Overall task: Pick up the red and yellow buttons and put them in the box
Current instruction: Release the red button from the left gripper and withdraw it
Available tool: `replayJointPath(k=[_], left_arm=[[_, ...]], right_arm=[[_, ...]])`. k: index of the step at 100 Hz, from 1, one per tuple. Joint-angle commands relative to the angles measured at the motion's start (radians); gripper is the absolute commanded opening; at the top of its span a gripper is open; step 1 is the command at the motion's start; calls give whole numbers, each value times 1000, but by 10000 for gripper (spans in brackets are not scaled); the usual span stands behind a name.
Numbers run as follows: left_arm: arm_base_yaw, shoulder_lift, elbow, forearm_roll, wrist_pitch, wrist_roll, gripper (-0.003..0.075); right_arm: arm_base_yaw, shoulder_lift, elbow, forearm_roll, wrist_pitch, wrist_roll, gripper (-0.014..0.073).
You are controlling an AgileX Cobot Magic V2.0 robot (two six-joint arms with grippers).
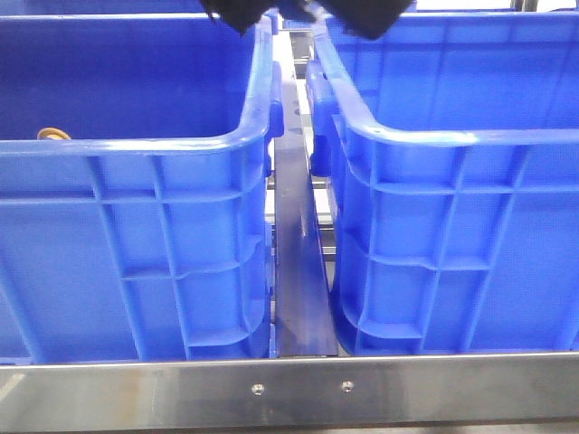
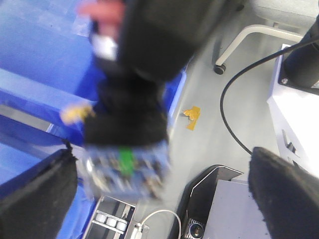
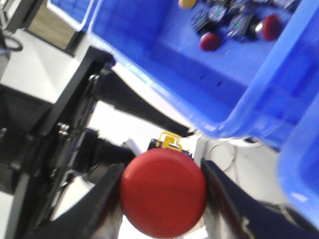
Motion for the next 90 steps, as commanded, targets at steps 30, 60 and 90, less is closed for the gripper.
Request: replayJointPath(k=[30,60,90], left_arm=[[228,-146,-33,6,-59,-128,663],[598,-265,27,23,-49,-180,662],[928,-437,171,33,-55,-180,662]], right_arm=[[-189,-19,-78,4,-178,-57,180],[-268,-17,-78,-155,-357,-73,180],[-268,39,-78,-274,-550,-73,180]])
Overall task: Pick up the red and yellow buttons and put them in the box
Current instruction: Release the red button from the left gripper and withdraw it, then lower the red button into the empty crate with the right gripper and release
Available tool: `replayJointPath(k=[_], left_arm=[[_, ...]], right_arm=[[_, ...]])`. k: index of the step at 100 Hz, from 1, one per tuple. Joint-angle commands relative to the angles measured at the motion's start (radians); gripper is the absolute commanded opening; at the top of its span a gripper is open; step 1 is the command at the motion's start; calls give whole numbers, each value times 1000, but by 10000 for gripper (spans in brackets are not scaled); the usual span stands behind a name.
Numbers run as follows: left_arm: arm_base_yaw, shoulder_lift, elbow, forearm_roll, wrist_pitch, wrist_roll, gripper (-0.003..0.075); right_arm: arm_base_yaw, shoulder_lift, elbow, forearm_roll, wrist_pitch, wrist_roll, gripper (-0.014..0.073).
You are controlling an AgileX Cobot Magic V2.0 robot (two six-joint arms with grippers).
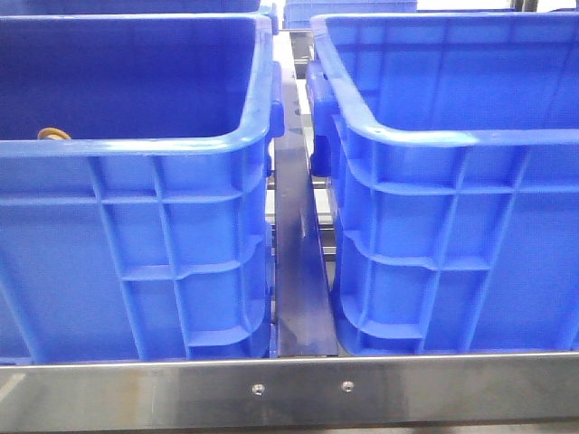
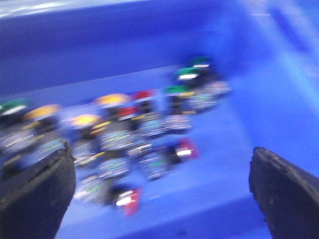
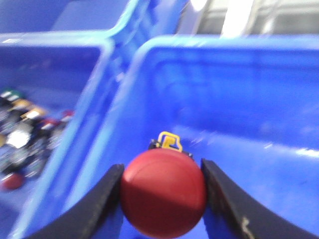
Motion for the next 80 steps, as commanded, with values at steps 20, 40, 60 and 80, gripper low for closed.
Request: replayJointPath(k=[20,40,60,80], left_arm=[[93,-121,43,-9,-72,-11,624],[93,-127,45,-7,-72,-11,282],[93,-127,45,-7,-74,-11,-19],[93,-127,45,-7,-77,-11,-19]], right_arm=[[-5,147,-35,-58,-223,-12,180],[8,278,-35,-58,-389,-73,180],[39,388,-35,-58,-501,-141,180],[55,466,-40,-58,-552,-142,180]])
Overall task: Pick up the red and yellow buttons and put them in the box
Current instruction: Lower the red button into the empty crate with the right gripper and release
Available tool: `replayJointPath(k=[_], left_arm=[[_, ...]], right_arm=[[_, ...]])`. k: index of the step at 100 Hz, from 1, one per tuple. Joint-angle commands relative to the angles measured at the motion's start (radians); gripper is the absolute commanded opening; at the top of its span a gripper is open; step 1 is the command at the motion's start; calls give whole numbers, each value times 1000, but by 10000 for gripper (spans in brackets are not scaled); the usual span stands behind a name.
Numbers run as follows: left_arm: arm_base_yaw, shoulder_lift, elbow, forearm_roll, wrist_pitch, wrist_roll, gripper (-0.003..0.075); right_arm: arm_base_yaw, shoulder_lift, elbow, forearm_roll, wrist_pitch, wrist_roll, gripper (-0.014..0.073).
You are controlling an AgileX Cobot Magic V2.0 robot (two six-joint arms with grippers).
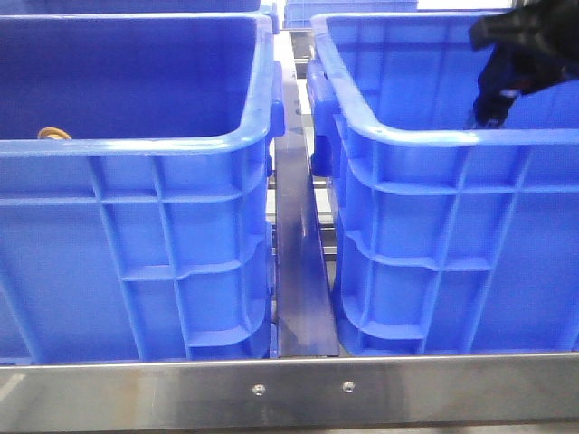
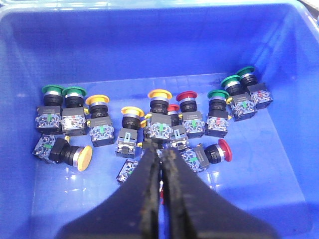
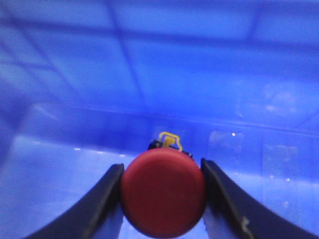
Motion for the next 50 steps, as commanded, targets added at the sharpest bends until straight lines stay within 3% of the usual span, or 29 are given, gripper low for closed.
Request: replayJointPath(k=[1,50], left_arm=[[2,-3,-24,-10,-77,-11,-19],[2,-3,-24,-11,-72,-11,-19]], right_arm=[[9,-6,-42,13,-79,-13,180],[38,130,-111,8,-60,-14,180]])
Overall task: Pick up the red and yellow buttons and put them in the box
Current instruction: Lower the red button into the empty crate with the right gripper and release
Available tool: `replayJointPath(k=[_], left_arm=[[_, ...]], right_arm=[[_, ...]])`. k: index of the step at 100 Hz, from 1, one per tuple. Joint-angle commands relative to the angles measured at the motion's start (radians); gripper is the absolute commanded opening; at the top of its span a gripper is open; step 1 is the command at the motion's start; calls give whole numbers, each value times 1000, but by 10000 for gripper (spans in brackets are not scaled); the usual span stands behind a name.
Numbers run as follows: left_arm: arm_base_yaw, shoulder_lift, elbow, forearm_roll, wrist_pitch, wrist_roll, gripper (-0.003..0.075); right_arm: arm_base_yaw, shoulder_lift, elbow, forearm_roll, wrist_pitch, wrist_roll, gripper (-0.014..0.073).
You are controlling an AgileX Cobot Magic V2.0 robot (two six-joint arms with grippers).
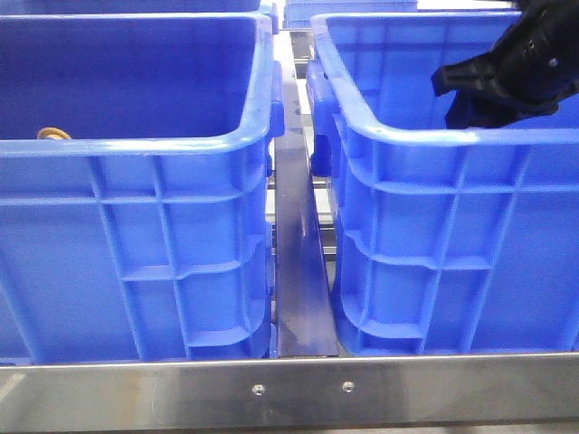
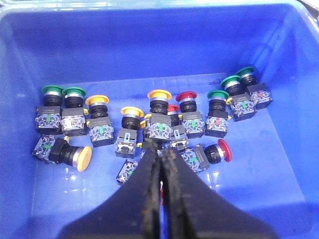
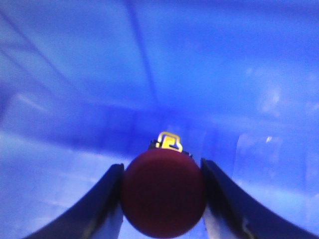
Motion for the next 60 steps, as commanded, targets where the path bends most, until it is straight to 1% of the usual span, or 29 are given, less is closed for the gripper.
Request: replayJointPath(k=[1,18,25,32,44,49,54,60], left_arm=[[2,-3,-24,-13,-71,-11,-19],[2,-3,-24,-13,-70,-11,-19],[2,-3,-24,-13,-69,-11,-19],[2,-3,-24,-13,-69,-11,-19],[2,-3,-24,-13,-69,-11,-19],[2,-3,-24,-13,-69,-11,-19],[2,-3,-24,-13,-69,-11,-19],[2,-3,-24,-13,-69,-11,-19]], right_arm=[[-2,-22,-34,6,-36,-11,180],[-2,-11,-34,6,-27,-11,181],[-2,-11,-36,6,-25,-11,211],[-2,-11,-36,6,-20,-11,293],[-2,-11,-36,6,-10,-11,496],[-3,-12,-36,6,-10,-11,552],[-4,-16,-36,6,-10,-11,583],[-4,-25,-36,6,-6,-11,589]])
